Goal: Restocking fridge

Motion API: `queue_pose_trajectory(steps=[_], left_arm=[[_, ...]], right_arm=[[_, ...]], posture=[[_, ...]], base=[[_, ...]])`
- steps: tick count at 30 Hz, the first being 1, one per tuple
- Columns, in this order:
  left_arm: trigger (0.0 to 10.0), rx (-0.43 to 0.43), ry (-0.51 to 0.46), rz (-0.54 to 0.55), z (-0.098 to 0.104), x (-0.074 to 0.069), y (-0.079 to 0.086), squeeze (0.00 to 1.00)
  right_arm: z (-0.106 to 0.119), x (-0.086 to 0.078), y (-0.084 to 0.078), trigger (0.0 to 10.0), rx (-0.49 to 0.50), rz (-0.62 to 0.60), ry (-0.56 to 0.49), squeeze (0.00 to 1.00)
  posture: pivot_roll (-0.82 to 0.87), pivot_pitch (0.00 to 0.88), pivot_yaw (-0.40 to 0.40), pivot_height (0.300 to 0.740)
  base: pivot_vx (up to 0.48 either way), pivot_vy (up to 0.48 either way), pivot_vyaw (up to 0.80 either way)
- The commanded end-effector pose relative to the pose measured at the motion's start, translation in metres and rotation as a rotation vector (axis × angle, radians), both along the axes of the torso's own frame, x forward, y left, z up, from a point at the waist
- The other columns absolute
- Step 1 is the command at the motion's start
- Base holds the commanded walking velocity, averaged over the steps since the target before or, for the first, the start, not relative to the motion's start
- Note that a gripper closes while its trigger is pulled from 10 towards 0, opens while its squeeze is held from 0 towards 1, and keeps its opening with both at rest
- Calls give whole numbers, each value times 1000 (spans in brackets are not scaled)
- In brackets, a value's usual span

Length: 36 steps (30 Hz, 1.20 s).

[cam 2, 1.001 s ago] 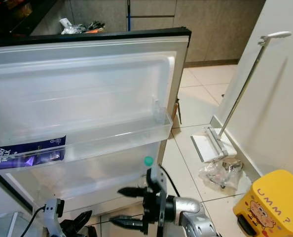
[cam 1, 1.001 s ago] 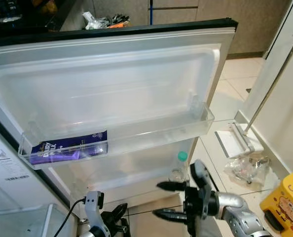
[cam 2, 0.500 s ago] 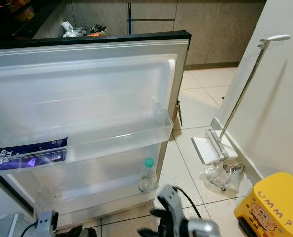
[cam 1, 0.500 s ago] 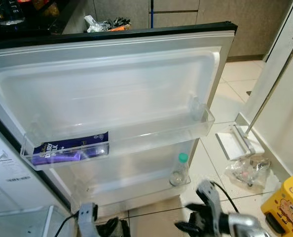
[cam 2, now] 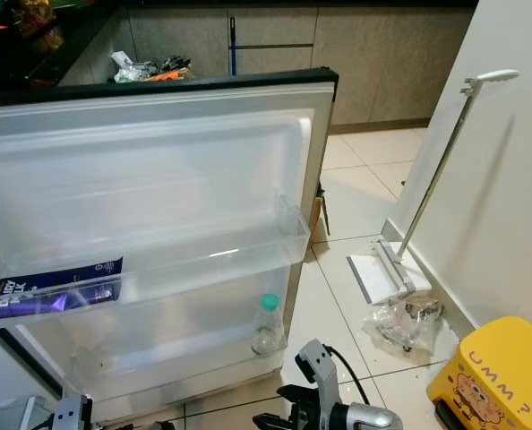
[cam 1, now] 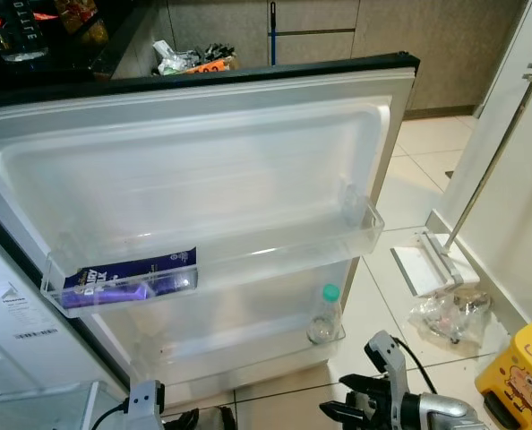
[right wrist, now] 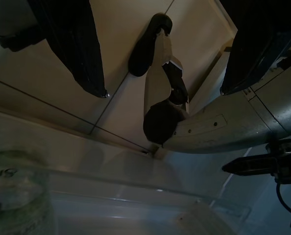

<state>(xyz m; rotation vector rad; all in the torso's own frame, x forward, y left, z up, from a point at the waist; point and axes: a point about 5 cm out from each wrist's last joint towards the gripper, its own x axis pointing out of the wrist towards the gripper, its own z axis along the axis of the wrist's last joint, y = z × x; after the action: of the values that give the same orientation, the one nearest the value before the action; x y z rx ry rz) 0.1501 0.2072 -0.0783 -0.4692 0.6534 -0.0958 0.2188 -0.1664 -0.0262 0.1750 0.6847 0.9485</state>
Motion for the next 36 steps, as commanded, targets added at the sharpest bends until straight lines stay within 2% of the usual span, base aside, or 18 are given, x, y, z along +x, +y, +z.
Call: queue_pose_trajectory(steps=[1,11,23,28,31,33,36], left_arm=[[10000,15,16,26,0,-2,6,0],[10000,23,3,54,2,1,11,0],[10000,29,20,73,1,1,12,0],[10000,39,50,79,-1,1,11,0],[10000,48,107,100,-4,0,10,0],[10000,51,153,112,-7,-3,10,0],[10000,60,151,124,-7,-3,12,0]], right_arm=[[-3,-2,0,10000,-9,4,9,0],[-6,-5,5,10000,-15,26,10,0],[-5,-4,10,10000,-3,60,-8,0],[-5,-4,11,10000,0,67,-8,0],[-5,-4,11,10000,2,70,-8,0],[-6,-5,12,10000,6,73,-7,0],[-6,-6,12,10000,9,77,-6,0]], posture=[[-91,22,-23,618],[-89,19,-23,648],[-93,12,-24,648],[-94,12,-23,648],[-94,12,-23,648],[-94,16,-22,648],[-93,18,-23,648]], base=[[0,0,0],[0,0,0],[0,0,0],[0,0,0],[0,0,0],[-480,0,0],[-480,0,0]])
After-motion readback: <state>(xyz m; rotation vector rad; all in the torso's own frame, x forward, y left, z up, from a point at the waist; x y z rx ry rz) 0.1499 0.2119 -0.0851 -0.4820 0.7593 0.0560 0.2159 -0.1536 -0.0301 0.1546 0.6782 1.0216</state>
